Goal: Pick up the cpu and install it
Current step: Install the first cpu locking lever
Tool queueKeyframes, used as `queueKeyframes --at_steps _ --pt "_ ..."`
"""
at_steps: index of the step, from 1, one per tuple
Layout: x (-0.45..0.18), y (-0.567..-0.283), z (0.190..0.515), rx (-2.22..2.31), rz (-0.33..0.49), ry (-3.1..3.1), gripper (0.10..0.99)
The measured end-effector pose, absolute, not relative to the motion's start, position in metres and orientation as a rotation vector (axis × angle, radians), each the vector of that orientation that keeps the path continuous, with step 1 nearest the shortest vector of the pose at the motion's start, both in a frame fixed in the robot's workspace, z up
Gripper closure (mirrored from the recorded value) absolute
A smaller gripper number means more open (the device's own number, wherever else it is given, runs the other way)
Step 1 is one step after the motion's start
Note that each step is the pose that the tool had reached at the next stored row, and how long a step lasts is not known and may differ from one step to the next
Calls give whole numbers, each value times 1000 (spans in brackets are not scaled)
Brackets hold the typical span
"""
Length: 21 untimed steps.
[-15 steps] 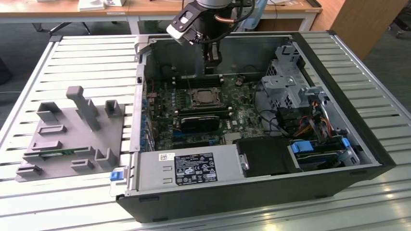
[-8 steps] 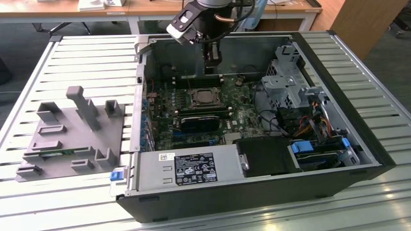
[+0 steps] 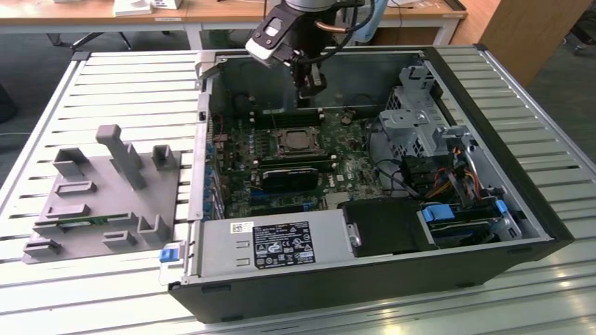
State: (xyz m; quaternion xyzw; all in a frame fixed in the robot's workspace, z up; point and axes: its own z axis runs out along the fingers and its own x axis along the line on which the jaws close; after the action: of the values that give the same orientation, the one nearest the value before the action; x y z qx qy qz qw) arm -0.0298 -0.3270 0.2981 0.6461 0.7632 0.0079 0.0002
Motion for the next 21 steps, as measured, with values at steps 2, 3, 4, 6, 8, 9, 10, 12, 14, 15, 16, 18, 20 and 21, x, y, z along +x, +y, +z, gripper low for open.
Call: queueKeyframes --at_steps 2,3,4,6,8,9,10,12,14,15,16,18,20,21 --pt "-30 -327 298 1988 25 2432 980" --pt "-30 -327 298 1968 25 2449 980" --pt "-30 -327 298 1953 25 2460 980" --pt "-30 -327 298 1918 25 2488 980" --pt "-30 -327 298 1874 25 2522 980" --pt "-30 -327 297 1851 25 2539 980" --pt "-30 -327 297 1828 25 2556 980" --pt "-30 -327 297 1781 24 2589 980" --pt "-30 -327 297 1736 24 2620 980" --pt "-30 -327 297 1715 24 2634 980" --pt "-30 -327 297 1698 24 2645 980" --pt "-30 -327 297 1666 24 2665 980" --pt "-30 -327 297 1626 24 2690 980" --pt "-30 -327 297 1606 24 2702 980"
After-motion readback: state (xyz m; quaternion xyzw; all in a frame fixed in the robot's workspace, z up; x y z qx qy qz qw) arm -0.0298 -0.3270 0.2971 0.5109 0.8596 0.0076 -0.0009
